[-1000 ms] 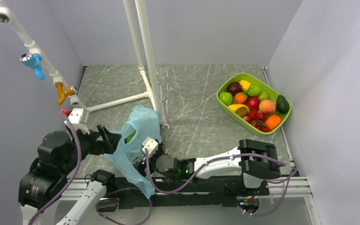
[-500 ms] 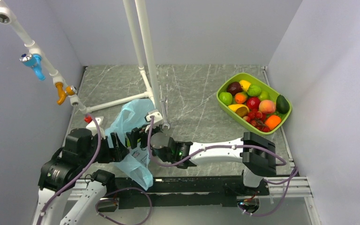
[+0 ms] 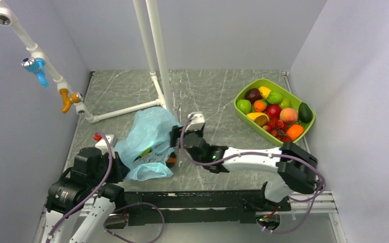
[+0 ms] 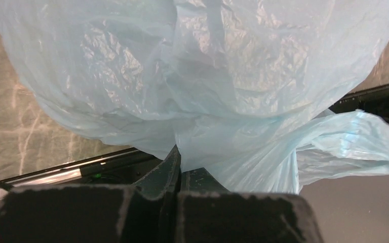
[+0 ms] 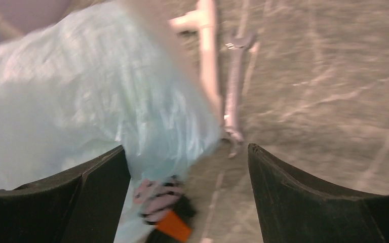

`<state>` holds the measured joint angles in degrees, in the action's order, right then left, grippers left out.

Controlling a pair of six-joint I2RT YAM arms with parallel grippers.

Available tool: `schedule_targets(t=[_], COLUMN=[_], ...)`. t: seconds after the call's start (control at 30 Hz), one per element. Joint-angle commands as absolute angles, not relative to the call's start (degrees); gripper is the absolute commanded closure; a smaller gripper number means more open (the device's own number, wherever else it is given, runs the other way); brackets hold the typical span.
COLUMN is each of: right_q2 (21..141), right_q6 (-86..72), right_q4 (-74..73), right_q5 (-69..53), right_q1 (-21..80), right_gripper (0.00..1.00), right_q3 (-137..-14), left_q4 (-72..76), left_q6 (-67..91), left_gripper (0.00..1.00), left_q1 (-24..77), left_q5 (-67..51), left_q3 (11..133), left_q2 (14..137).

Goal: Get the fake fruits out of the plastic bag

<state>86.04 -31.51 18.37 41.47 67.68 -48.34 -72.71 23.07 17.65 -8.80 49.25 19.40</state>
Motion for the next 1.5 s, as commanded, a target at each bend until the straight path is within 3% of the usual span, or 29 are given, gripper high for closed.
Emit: schedule_targets(t=[0.0,0.1,0.33,0.5,0.6,0.67,0.73,0.77,0.8,0.9,1.03,1.23,1.37,1.47], right_q2=[77.10,72.20,58.82,62.53,69.91,74.76,78.04,79.36,80.69,84.78,92.44,104.12,108.23,111.42], right_q6=[-26.36,-20.41,-14.38,-12.46,-13.66,-15.31,-16.05,-15.00,-13.69,-10.42,-9.68,-1.10,-2.65,-3.21], right_q4=[22.22,21.24,11.35,10.49,14.10,13.47,17.14,20.75,22.66,27.53,28.11,37.37,37.74,39.16], right_q5=[35.54,22.60,10.95,3.83,3.30,11.58,22.76,27.83,31.78,34.10,27.20,30.37,22.40,16.63], right_q1=[68.25,68.82,77.55,85.52,86.60,86.57,86.38,86.32,86.08,83.43,77.87,77.39,75.77,75.49], right_gripper=[0.13,0.06,0.05,0.11,0.22,0.40,0.73,0.81,0.84,0.73,0.69,0.60,0.44,0.27], right_q3=[-43.58,-42.34,-42.09,-48.57,-52.27,-55.46,-54.79,-53.18,-52.33,-52.04,-55.13,-58.51,-61.62,-63.43], left_q4=[-70.06,-68.69,-65.44,-64.61,-64.91,-65.39,-65.60,-65.45,-65.25,-64.67,-63.58,-61.58,-61.09,-60.88], left_q6=[20.86,21.59,22.06,21.79,22.06,22.14,22.32,22.44,22.49,22.79,22.42,22.37,22.59,22.59], left_gripper=[1.00,1.00,1.00,1.00,1.00,1.00,1.00,1.00,1.00,1.00,1.00,1.00,1.00,1.00], left_q1=[17.40,17.40,17.40,17.40,17.40,17.40,17.36,17.40,17.39,17.40,17.40,17.40,17.40,17.40], left_q5=[-13.84,-12.55,-16.93,-17.51,-16.95,-16.96,-16.73,-16.64,-16.74,-17.69,-20.30,-21.63,-22.05,-22.04], left_q3=[47.68,46.93,44.00,43.90,43.54,43.42,43.21,43.10,42.99,42.82,42.46,42.86,43.43,43.44], left_q2=[14.43,11.30,11.77,10.91,10.14,10.13,10.04,9.90,9.76,10.34,12.35,14.10,14.65,14.76])
